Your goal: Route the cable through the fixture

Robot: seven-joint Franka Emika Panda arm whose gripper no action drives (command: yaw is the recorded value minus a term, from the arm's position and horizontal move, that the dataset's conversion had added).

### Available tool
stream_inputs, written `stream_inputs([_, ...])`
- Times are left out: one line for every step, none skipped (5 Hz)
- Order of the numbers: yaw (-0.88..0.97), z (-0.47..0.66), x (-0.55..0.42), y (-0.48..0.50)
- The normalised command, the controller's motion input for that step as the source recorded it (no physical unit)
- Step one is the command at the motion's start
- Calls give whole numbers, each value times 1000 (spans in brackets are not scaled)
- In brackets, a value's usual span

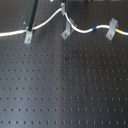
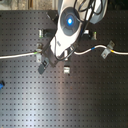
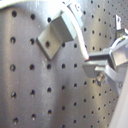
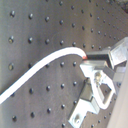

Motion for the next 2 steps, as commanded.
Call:
stream_inputs([49, 482, 89, 95])
stream_inputs([0, -36, 0, -1])
